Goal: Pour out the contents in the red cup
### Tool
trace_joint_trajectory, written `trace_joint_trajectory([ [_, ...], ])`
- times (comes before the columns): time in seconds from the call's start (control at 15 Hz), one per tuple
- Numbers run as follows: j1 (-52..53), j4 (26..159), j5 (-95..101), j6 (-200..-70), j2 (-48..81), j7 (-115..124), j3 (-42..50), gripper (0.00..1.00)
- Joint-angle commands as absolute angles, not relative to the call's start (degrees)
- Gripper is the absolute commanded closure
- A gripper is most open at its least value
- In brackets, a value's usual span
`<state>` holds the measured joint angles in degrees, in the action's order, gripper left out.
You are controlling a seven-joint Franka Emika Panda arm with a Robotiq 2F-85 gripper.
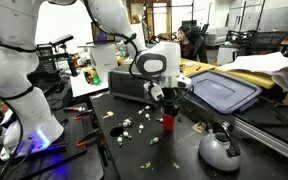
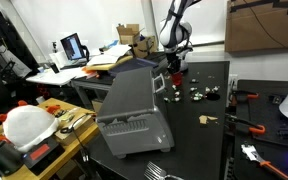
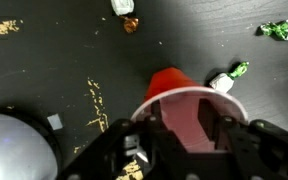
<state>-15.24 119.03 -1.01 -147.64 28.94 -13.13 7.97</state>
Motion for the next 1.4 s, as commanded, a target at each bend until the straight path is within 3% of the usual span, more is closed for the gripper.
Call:
trace_joint_trajectory([
  [0.0,-16.6,119.4,-1.1,-147.4,28.7,-15.2,6.8,0.24],
  [0.07,-16.6,119.5,-1.2,-147.4,28.7,-15.2,6.8,0.18],
  [0.53,-16.2,121.2,-1.4,-148.8,26.2,-14.2,6.9,0.18],
  [0.6,-16.2,121.6,-1.4,-149.0,25.8,-14.1,6.9,0.68],
  [0.67,-16.0,121.7,-1.3,-149.2,25.4,-13.8,7.1,0.69],
  [0.93,-15.5,123.1,-0.7,-149.6,23.4,-13.3,7.6,0.99],
  [1.33,-14.4,126.6,0.6,-150.2,18.7,-11.7,8.7,1.00],
])
